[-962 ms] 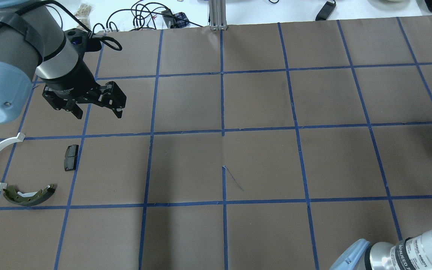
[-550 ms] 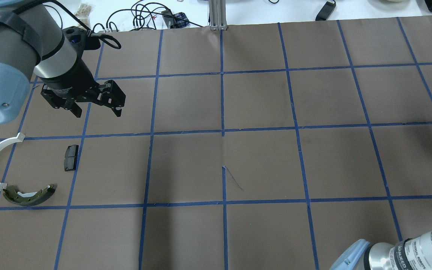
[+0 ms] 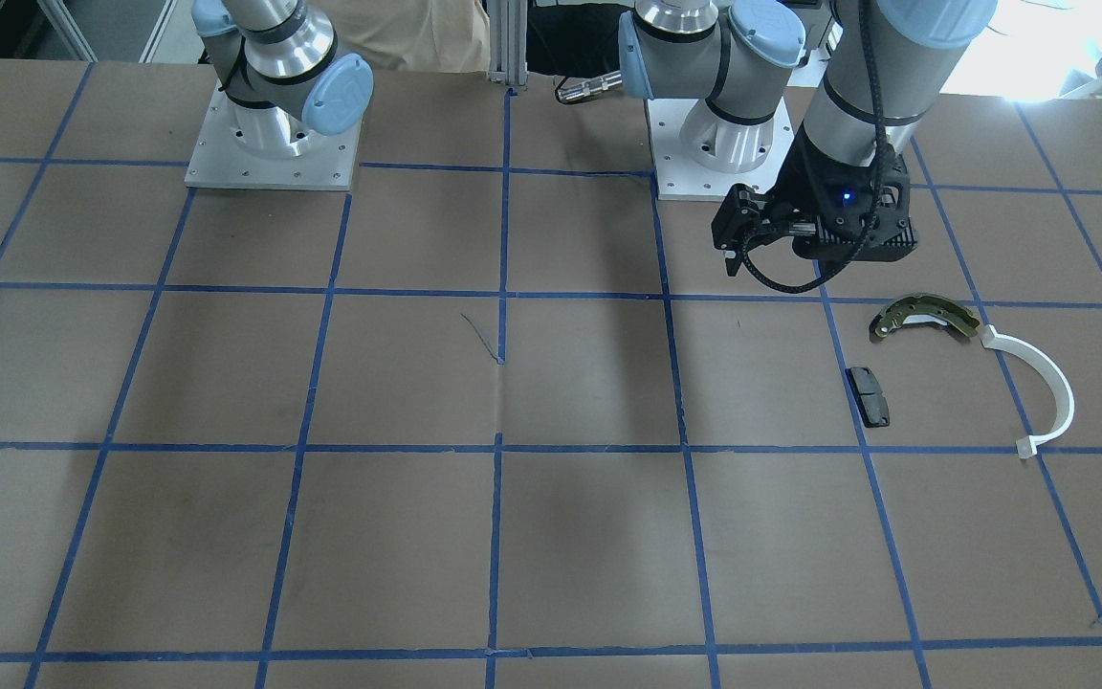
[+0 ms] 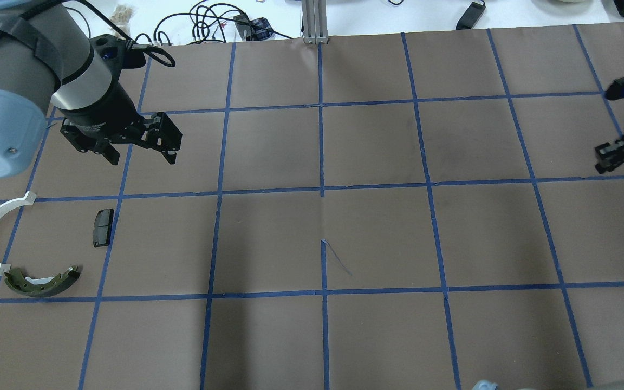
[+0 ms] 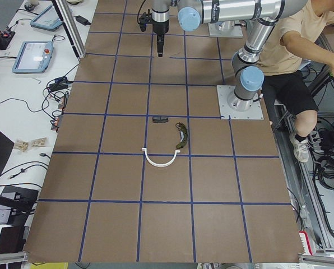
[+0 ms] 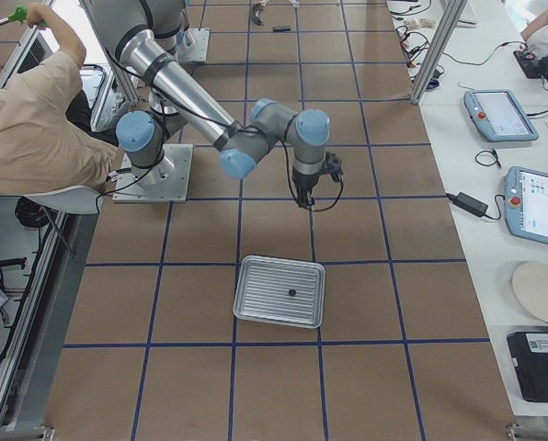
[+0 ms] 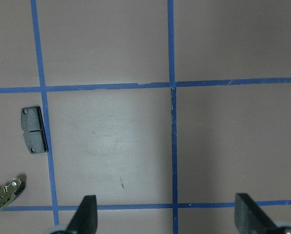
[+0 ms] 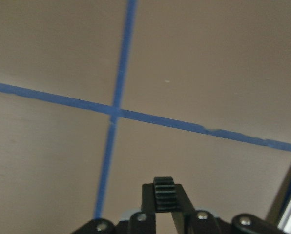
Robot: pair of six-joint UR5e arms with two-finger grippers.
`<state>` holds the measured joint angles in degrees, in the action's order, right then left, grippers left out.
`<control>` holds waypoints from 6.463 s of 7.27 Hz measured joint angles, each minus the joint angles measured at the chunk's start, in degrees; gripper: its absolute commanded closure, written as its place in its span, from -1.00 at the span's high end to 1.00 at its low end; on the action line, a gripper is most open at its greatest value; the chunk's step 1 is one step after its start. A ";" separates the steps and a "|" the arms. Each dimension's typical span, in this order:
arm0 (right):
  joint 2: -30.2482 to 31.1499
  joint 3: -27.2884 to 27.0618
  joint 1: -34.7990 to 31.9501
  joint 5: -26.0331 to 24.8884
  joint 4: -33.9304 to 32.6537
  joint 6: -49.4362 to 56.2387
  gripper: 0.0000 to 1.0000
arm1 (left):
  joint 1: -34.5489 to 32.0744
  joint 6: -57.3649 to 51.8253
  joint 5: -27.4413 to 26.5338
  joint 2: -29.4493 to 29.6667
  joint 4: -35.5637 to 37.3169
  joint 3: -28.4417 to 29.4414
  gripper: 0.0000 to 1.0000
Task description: Place bearing gear from tray to pile
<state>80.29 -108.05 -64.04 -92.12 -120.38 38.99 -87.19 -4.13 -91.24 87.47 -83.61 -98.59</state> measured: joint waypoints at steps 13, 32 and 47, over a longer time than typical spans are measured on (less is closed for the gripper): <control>-9.41 7.16 -39.57 -0.29 -1.11 -38.58 1.00 | -0.17 3.56 0.28 1.52 0.72 -1.99 1.00; -22.26 9.66 28.89 0.30 -12.73 30.17 -0.88 | -23.78 17.41 4.51 26.72 33.76 -11.24 -0.47; -22.67 10.89 28.45 3.68 -13.72 29.07 -0.92 | 16.63 -18.57 -2.99 19.42 6.44 0.24 -1.00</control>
<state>57.62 -97.16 -35.59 -88.44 -134.10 68.05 -70.56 -22.70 -94.23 106.89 -77.17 -98.35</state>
